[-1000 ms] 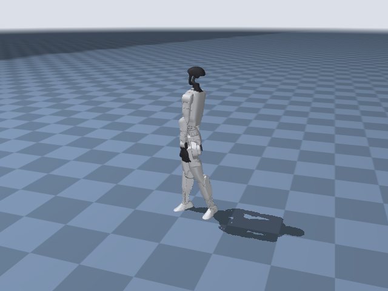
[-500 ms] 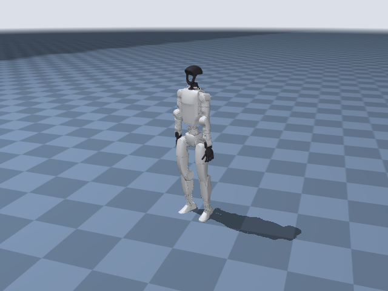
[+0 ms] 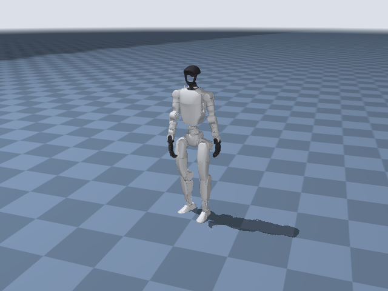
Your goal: Upper body actions
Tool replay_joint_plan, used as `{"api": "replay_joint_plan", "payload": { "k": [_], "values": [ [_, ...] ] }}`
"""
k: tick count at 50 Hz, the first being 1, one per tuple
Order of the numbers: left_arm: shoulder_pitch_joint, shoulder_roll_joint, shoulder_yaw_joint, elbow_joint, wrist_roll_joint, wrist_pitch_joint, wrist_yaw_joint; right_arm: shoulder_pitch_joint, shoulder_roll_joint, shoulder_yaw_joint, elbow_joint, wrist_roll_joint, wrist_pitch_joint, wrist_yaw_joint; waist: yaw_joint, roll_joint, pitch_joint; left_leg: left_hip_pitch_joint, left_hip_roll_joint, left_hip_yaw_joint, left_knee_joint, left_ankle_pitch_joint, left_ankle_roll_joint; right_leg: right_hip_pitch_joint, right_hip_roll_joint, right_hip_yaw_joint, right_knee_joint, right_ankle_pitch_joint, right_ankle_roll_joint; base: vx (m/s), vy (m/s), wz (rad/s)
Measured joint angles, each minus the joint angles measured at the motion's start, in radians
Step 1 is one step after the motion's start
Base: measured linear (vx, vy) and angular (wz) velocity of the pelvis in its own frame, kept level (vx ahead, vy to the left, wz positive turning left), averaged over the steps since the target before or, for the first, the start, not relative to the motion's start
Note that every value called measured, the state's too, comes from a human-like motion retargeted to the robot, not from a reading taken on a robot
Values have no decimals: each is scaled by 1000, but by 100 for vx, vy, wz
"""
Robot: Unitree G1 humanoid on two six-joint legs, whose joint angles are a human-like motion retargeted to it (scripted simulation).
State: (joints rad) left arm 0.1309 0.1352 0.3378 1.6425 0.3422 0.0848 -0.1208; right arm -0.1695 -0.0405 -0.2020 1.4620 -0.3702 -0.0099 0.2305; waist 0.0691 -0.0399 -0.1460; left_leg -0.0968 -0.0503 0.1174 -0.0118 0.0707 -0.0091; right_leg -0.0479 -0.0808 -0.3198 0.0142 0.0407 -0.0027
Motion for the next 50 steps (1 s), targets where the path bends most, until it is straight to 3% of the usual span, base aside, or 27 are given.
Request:
{"api": "replay_joint_plan", "payload": {
  "k": [5, 9, 16, 20, 25, 29, 34, 37, 44, 50],
  "values": [
    [33, 6, 28, 0, -21, -7, 3, -22, 23, 38, -17, 39, -7, 26, 1, 3, 14, 16, 5, 34, -7, -4, 2, -18, 0, 34, 13, 10, 1, -3, -1, -36],
    [38, 16, -2, 57, -76, 11, 28, -5, 23, 96, -19, -92, -44, 2, -11, 6, 8, 27, 11, 75, -17, -7, 5, -40, 5, 74, 24, 19, 2, 6, -4, -52],
    [-61, 12, -175, 57, -73, 49, 158, 120, -32, 91, 101, -320, -47, -211, -67, 16, 17, 43, 20, 114, -28, -6, 11, -49, 16, 110, 26, 33, 5, 5, -4, -28],
    [-286, 3, -204, 57, -57, 21, 95, 233, -115, -23, 237, -271, -12, -211, -73, 8, 43, 47, 16, 110, -30, 1, 15, -35, 11, 103, 17, 39, 8, 0, -1, 5],
    [-526, -51, -216, -83, -77, -20, -30, 468, -194, -158, 238, -124, 148, -126, -56, -13, 50, 31, 4, 84, -29, 10, 16, -25, -4, 73, 5, 36, 6, -1, -6, 29],
    [-642, -70, -258, -240, -106, -96, -54, 580, -229, -204, 238, -37, 216, -183, -55, -10, 60, 23, 1, 70, -27, 13, 14, -21, -11, 57, 3, 30, 2, -9, 0, 19],
    [-669, -61, -270, -353, -107, -177, 4, 586, -231, -187, 238, 46, 235, -300, -63, 12, 59, 20, 3, 61, -26, 12, 13, -16, -8, 43, 0, 23, -1, -8, 6, 10],
    [-619, -54, -283, -332, -111, -201, 24, 510, -198, -175, 238, 74, 216, -294, -61, 20, 49, 22, 5, 57, -27, 10, 12, -14, -3, 35, -1, 19, -4, -3, 5, 5],
    [-342, -39, -236, -91, -79, -86, -4, 157, -89, 4, 238, 94, 127, -161, -36, 30, 31, 53, 14, 81, -33, -1, 8, -8, 18, 52, -1, 23, -16, 0, 4, -16],
    [3, -12, -90, 57, -35, 82, 54, -194, 36, 126, 151, -40, -4, -73, -10, 50, 40, 83, 27, 109, -35, -17, 2, -7, 29, 77, 9, 23, -14, -3, 3, -23]
  ]
}}
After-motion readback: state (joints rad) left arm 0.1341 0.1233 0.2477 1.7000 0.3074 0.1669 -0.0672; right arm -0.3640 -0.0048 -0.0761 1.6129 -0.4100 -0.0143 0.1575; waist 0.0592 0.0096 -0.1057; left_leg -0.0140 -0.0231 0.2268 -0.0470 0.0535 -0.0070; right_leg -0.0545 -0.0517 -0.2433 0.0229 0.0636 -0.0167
